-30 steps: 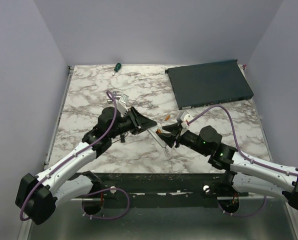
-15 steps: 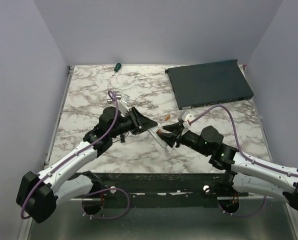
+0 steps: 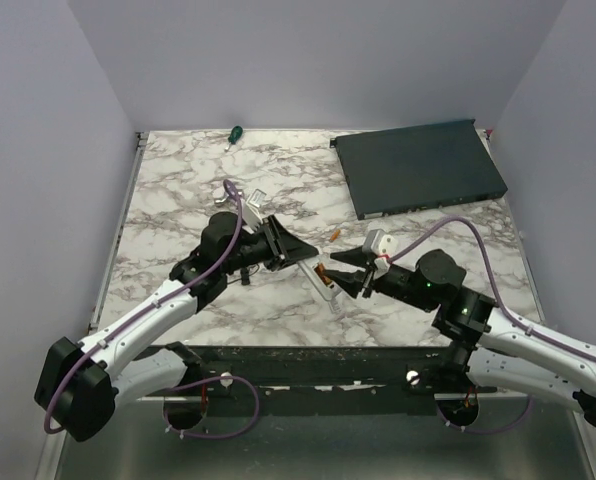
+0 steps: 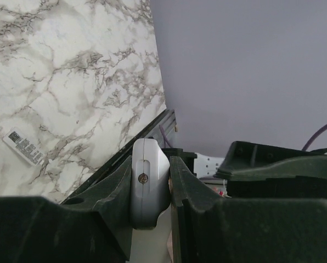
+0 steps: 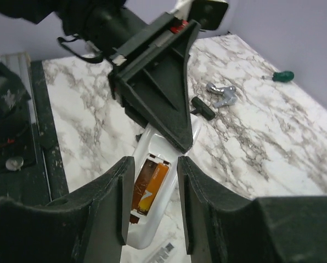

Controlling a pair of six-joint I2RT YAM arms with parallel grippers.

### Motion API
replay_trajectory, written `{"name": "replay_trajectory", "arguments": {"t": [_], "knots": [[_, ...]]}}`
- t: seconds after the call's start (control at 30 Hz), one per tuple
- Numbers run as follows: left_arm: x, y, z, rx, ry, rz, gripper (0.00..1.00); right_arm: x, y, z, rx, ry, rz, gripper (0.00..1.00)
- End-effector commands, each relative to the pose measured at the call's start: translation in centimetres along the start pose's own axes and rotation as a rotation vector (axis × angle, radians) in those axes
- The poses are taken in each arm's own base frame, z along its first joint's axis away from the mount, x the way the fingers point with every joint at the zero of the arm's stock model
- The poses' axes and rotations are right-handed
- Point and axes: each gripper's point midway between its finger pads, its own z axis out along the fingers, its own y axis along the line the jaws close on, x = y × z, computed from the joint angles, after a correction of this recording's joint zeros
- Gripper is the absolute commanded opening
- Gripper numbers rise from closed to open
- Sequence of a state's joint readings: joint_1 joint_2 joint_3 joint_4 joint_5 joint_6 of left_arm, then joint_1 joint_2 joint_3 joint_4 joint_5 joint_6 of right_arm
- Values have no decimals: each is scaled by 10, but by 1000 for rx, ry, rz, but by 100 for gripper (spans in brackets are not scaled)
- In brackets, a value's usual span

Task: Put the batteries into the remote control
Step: Load the battery into the remote control.

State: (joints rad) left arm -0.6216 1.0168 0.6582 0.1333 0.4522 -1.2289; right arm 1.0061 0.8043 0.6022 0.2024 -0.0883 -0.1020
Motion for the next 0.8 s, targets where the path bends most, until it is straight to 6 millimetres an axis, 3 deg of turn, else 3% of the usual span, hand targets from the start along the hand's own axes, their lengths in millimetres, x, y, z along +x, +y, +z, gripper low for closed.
{"name": "replay_trajectory", "arguments": {"t": [0.0,0.43,0.77], "knots": [[7,-22,0,86,80,77,0,-6,20,-17,-182,60,-238,44],[32,-29,-4,120,256,230,0,3,39,-50,-379,178,-399,44],[53,-23,-7,117,370,284,0,-8,50,-45,-426,61,-443,46]]}}
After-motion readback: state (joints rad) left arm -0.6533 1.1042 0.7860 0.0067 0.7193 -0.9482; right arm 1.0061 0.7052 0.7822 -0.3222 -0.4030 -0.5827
